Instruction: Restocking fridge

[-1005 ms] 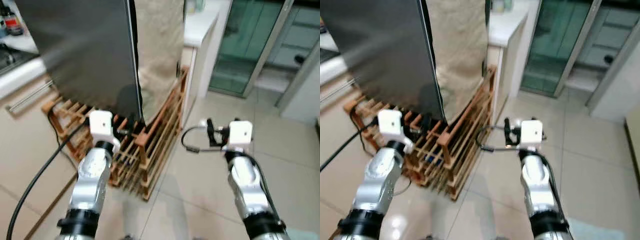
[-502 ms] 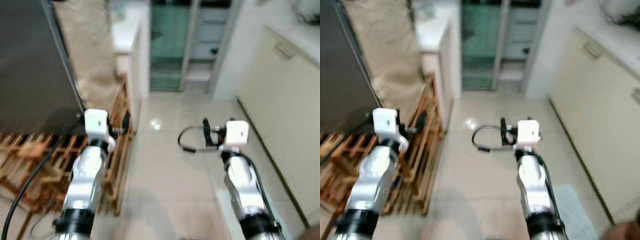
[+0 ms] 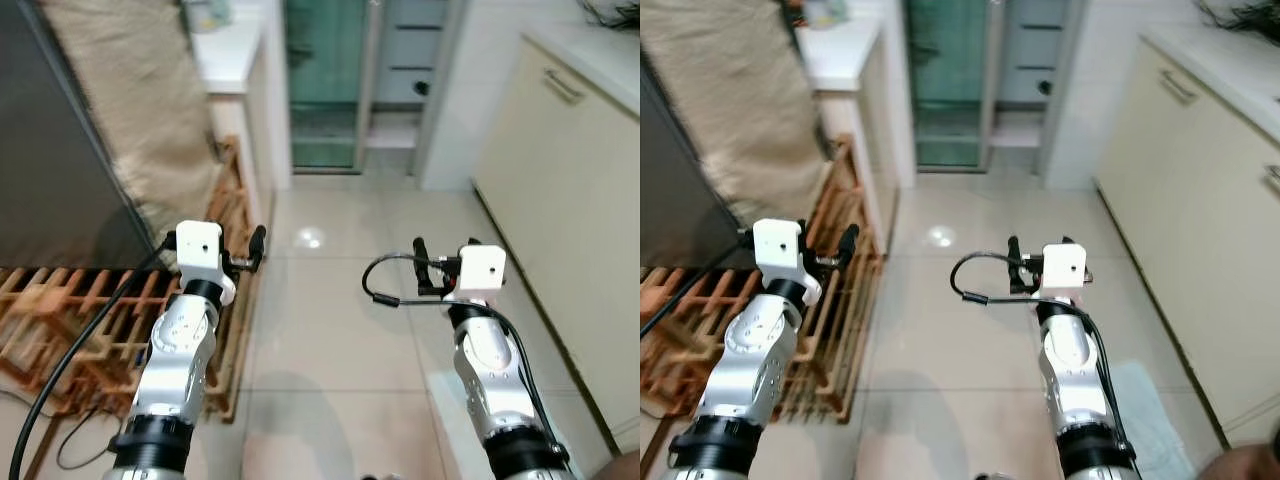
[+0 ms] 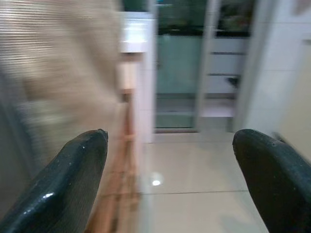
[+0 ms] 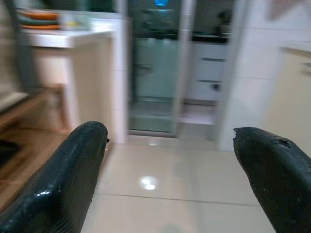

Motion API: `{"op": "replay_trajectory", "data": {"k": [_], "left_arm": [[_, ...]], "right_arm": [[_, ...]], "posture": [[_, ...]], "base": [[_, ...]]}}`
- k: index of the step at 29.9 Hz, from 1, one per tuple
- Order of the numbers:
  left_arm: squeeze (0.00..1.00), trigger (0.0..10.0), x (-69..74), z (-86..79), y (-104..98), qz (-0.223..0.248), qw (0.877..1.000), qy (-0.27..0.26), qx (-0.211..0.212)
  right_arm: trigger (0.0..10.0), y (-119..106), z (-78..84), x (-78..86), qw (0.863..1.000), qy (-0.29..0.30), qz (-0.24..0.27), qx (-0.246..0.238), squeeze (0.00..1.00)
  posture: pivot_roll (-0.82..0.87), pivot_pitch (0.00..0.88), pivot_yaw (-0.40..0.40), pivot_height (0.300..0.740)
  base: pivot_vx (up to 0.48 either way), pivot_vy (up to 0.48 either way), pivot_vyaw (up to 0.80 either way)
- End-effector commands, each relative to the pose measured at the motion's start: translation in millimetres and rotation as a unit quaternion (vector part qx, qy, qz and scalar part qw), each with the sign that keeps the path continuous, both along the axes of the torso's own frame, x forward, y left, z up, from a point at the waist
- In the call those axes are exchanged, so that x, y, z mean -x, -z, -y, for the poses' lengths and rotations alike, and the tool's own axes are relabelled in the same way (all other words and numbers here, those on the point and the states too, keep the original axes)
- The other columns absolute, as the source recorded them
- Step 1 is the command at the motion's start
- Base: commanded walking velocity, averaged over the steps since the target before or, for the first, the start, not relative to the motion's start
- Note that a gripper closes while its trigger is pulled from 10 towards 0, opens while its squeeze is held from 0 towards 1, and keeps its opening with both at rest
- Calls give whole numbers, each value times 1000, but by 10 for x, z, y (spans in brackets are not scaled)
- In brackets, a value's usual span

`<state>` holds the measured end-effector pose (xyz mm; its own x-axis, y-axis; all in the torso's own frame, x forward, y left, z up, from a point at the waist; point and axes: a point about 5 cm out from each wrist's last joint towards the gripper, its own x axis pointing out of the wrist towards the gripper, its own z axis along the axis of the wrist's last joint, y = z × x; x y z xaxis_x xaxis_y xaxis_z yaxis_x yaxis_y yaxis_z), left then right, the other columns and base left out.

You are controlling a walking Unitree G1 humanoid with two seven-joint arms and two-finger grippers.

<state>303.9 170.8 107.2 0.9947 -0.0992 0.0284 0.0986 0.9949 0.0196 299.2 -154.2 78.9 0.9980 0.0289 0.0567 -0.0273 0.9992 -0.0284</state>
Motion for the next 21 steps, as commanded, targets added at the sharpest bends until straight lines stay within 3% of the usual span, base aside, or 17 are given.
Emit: {"op": "replay_trajectory", "data": {"k": [1, 10, 21], "left_arm": [[0, 10000, -2, 25, -14, 4, 1000, 1, -5], [0, 10000, -4, 43, -28, 7, 1000, 10, -4], [0, 10000, -37, 20, -78, 15, 1000, -4, 3]], "right_arm": [[10000, -50, -4, -4, 1000, -3, 10, 4, 0], [10000, -31, -8, 7, 1000, -6, 6, 5, 0], [10000, -30, -18, -6, 1000, -10, 5, 7, 0]], "posture": [[-18, 0, 9, 740], [-21, 0, 11, 740], [-22, 0, 11, 740]], "base": [[0, 0, 0], [0, 0, 0], [234, 407, 0]]}}
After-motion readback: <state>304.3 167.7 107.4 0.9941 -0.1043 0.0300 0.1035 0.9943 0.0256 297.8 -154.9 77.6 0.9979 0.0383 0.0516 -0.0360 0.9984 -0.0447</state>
